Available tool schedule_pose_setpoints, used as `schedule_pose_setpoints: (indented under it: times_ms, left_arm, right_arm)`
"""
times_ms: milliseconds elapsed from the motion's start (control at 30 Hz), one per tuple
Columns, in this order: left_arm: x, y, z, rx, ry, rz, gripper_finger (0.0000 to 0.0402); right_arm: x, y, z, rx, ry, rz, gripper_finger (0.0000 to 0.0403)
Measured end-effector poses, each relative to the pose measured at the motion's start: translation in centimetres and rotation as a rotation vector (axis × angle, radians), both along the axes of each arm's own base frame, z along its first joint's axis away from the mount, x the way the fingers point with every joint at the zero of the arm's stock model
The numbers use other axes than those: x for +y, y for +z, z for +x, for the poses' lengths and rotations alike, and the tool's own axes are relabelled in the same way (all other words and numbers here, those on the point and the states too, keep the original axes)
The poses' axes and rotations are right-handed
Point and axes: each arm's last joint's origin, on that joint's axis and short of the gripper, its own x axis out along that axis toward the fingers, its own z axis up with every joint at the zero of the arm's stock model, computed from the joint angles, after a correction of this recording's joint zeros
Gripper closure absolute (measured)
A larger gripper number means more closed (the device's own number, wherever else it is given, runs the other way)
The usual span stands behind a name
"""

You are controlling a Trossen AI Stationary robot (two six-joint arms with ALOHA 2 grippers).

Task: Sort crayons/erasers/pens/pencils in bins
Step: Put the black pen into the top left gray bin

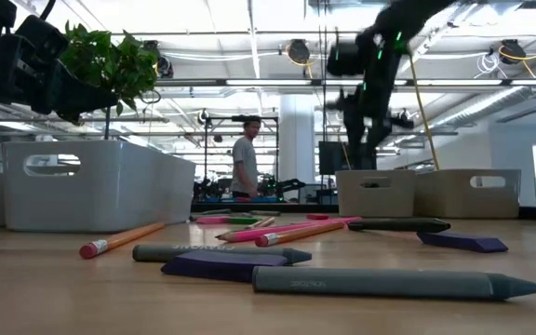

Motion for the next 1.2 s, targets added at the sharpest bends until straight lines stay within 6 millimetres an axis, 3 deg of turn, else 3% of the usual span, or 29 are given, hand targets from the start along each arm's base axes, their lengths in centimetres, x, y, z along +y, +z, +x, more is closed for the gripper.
schedule_pose_setpoints:
  times_ms: [233,433,733,900,1033,1200]
  left_arm:
    - [0.0,0.0,0.0,-0.001,0.000,0.000,0.0378]
    - [0.0,0.0,0.0,-0.001,0.000,0.000,0.0378]
    - [0.0,0.0,0.0,0.000,0.000,0.000,0.0378]
    - [0.0,0.0,0.0,0.000,0.000,0.000,0.0378]
    - [0.0,0.0,0.0,0.000,0.000,0.000,0.0378]
    - [0.0,0.0,0.0,0.000,0.000,0.000,0.0378]
  right_arm:
    - [8.8,5.4,0.6,-0.197,0.128,-0.044,0.0272]
    - [18.1,6.3,1.4,-0.275,0.268,0.042,0.0273]
    - [29.8,4.6,1.7,-0.193,0.493,0.122,0.0274]
    - [35.4,1.5,0.8,-0.049,0.632,0.115,0.0274]
    - [39.2,-0.8,-1.2,0.080,0.736,0.127,0.0274]
    - [42.0,-3.1,-5.8,0.283,0.812,0.080,0.0268]
